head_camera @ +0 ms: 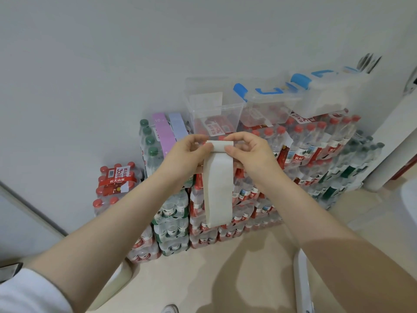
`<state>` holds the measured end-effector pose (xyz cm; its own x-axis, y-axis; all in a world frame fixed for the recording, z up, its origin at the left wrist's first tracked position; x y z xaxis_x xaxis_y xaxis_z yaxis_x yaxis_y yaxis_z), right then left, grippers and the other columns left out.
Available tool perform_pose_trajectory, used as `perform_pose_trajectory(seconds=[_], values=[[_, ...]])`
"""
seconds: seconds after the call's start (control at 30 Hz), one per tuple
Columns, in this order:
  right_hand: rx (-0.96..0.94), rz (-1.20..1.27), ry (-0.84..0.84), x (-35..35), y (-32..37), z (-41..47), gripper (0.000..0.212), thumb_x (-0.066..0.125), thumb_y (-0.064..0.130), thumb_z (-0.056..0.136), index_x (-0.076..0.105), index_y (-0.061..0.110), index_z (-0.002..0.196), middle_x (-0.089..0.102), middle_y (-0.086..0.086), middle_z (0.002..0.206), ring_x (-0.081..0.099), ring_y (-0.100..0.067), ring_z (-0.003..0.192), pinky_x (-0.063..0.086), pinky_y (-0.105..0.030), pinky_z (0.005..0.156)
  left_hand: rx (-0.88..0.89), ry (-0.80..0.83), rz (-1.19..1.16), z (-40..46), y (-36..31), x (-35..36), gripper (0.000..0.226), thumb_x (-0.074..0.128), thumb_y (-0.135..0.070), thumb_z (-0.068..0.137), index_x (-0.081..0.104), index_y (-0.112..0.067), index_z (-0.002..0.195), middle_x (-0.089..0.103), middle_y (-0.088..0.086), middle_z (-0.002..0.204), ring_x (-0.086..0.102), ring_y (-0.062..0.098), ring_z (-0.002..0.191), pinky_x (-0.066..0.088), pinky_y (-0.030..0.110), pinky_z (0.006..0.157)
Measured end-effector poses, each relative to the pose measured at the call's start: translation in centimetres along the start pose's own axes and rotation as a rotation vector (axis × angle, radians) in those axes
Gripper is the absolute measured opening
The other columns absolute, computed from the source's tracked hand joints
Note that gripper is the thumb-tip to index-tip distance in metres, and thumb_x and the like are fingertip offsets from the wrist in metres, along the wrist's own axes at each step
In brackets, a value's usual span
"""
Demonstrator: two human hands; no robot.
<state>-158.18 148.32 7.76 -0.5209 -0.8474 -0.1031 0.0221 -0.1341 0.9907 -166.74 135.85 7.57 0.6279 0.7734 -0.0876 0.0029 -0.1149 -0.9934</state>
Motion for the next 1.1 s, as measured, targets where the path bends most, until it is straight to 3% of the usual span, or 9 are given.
perform_pose_trajectory(seconds=[0.13,0.33,0.47,0.57,0.7,0.83,0.93,1.03,1.1], values=[[-0.042,-0.099,-0.046,0.10,-0.31,-0.13,0.026,0.060,-0.002,0.083,0.062,0.024,0.084,0.064,0.003,0.086,0.063,-0.016,0.082,0.055,-0.030,0.073,-0.108,0.012,-0.100,-0.06,0.15,0.69,0.026,0.047,-0.023,0.095,0.060,-0.004,0.106,0.068,0.012,0.100,0.066,0.023,0.082,0.055,0.036,0.080],[-0.054,-0.140,-0.010,0.00,-0.10,-0.40,0.031,0.062,0.000,0.081,0.062,0.031,0.084,0.063,0.008,0.097,0.061,-0.017,0.094,0.054,-0.032,0.076,-0.077,-0.043,-0.121,0.18,0.31,0.72,0.008,0.054,-0.005,0.089,0.061,-0.008,0.087,0.065,0.008,0.084,0.063,0.017,0.071,0.057,0.023,0.064],[0.096,0.027,0.061,-0.08,-0.16,-0.43,0.020,0.062,0.013,0.086,0.057,0.016,0.106,0.065,-0.006,0.100,0.066,-0.020,0.086,0.058,-0.033,0.071,-0.026,-0.035,-0.140,0.17,0.31,0.74,0.012,0.055,0.001,0.087,0.061,-0.009,0.088,0.063,0.010,0.084,0.063,0.020,0.074,0.055,0.023,0.065],[0.141,0.058,0.045,-0.17,-0.33,-0.33,0.013,0.058,0.016,0.090,0.060,0.006,0.097,0.066,-0.011,0.091,0.066,-0.019,0.077,0.059,-0.028,0.062,0.015,-0.019,-0.118,0.03,0.25,0.88,0.013,0.057,0.002,0.086,0.061,-0.008,0.092,0.061,0.017,0.096,0.062,0.024,0.081,0.055,0.029,0.072],[0.072,-0.004,0.006,-0.29,-0.62,-0.19,0.005,0.060,0.008,0.087,0.062,0.012,0.088,0.063,-0.006,0.086,0.064,-0.018,0.077,0.056,-0.022,0.063,-0.042,0.012,-0.136,-0.05,0.17,0.87,0.019,0.058,0.001,0.085,0.059,-0.007,0.103,0.062,0.015,0.101,0.064,0.022,0.080,0.058,0.029,0.069],[0.026,-0.048,-0.032,-0.49,-0.80,-0.20,0.014,0.063,0.005,0.084,0.064,0.019,0.086,0.061,-0.008,0.100,0.063,-0.021,0.090,0.056,-0.033,0.080,-0.162,0.047,-0.045,-0.19,0.59,0.87,0.022,0.059,-0.015,0.088,0.058,-0.005,0.108,0.067,0.011,0.096,0.065,0.018,0.075,0.056,0.032,0.074],[-0.013,-0.097,-0.050,-0.57,-0.63,-0.41,0.018,0.064,0.004,0.082,0.065,0.021,0.085,0.060,-0.003,0.107,0.060,-0.012,0.085,0.051,-0.023,0.069,-0.179,0.080,-0.121,-0.33,0.67,0.95,0.024,0.054,-0.023,0.092,0.062,-0.004,0.104,0.070,0.010,0.094,0.067,0.021,0.079,0.056,0.035,0.079],[0.004,-0.062,-0.040,-0.35,-0.68,-0.61,0.024,0.063,0.001,0.081,0.065,0.024,0.084,0.061,0.007,0.096,0.057,-0.005,0.074,0.045,-0.017,0.062,-0.166,0.039,-0.169,-0.20,0.74,0.94,0.016,0.051,-0.016,0.093,0.063,-0.005,0.094,0.069,0.009,0.087,0.068,0.015,0.069,0.058,0.026,0.065],[0.002,-0.041,-0.071,-0.11,-0.87,-0.73,0.026,0.064,0.002,0.081,0.065,0.025,0.093,0.062,0.008,0.098,0.060,-0.007,0.078,0.049,-0.020,0.067,-0.165,0.015,-0.218,-0.13,0.86,0.96,0.011,0.052,-0.009,0.091,0.062,-0.004,0.090,0.067,0.009,0.084,0.067,0.011,0.062,0.057,0.022,0.058]])
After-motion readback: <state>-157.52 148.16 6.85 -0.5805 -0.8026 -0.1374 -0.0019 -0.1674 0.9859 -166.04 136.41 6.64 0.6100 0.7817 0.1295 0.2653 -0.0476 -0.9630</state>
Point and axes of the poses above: each hand's wrist, its own z-axis towards the middle knuckle, its own x-axis out of the palm, y = z × x, the point moved 2 cm from there along z, towards the middle knuckle
